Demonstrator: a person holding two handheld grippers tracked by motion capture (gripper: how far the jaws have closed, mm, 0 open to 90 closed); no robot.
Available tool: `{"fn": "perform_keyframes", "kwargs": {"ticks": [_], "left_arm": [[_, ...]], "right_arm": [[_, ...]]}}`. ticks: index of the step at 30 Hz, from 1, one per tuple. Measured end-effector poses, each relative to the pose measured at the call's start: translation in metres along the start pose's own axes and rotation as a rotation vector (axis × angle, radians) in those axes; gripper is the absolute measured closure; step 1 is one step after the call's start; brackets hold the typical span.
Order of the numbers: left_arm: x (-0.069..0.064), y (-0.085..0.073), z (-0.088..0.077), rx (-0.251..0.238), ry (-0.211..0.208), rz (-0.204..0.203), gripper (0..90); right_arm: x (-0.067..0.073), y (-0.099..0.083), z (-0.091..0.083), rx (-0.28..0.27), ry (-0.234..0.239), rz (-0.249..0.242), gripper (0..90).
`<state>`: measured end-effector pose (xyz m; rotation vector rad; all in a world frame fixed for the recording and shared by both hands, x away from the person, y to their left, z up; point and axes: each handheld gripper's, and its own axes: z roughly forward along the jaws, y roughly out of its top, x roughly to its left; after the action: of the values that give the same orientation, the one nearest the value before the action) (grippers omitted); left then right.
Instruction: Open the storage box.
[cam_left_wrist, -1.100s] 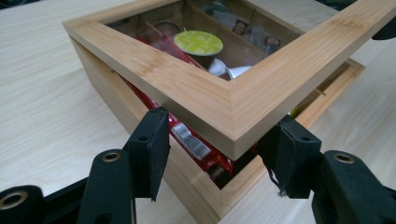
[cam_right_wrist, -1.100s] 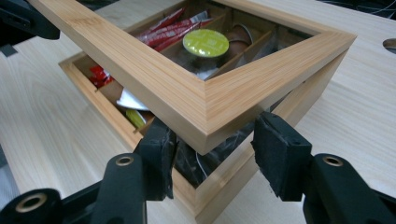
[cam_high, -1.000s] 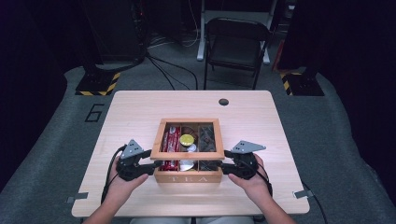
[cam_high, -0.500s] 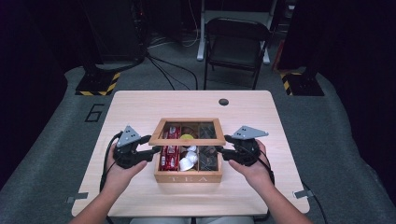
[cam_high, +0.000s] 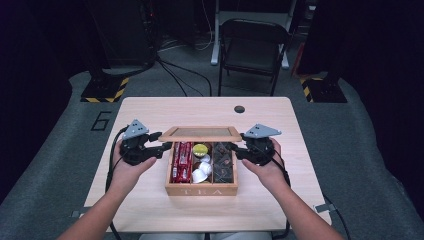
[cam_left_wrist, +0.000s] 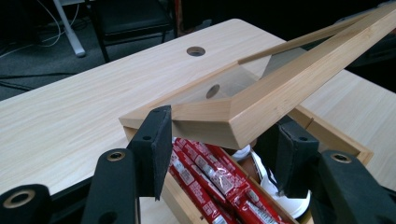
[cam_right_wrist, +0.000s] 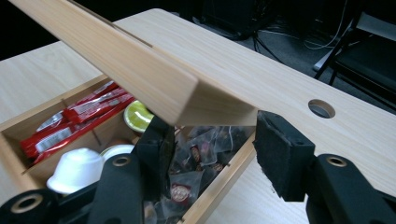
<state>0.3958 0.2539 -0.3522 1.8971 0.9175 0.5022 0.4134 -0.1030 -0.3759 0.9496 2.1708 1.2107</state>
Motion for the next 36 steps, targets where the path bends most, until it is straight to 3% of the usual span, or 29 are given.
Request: {"fn": "perform_keyframes", "kwargs": {"ticks": [9, 22, 29, 36], "left_arm": [[0.004, 0.009, 0.002, -0.021, 0.006, -0.018, 46.4], [0.009, 0.012, 0.004, -0.041, 0.011, -0.034, 50.0], [0.015, -0.001, 0.022, 0.011, 0.029, -0.021, 48.7], [0.022, -0.003, 0.037, -0.024, 0.07, -0.041, 50.8]], "right_arm": [[-0.01, 0.004, 0.013, -0.03, -0.034, 0.055, 56.0], [-0.016, 0.011, 0.018, -0.043, -0.039, 0.066, 60.9], [-0.017, 0.013, 0.018, -0.04, -0.039, 0.071, 61.3], [-0.02, 0.017, 0.02, -0.044, -0.041, 0.075, 61.6]]}}
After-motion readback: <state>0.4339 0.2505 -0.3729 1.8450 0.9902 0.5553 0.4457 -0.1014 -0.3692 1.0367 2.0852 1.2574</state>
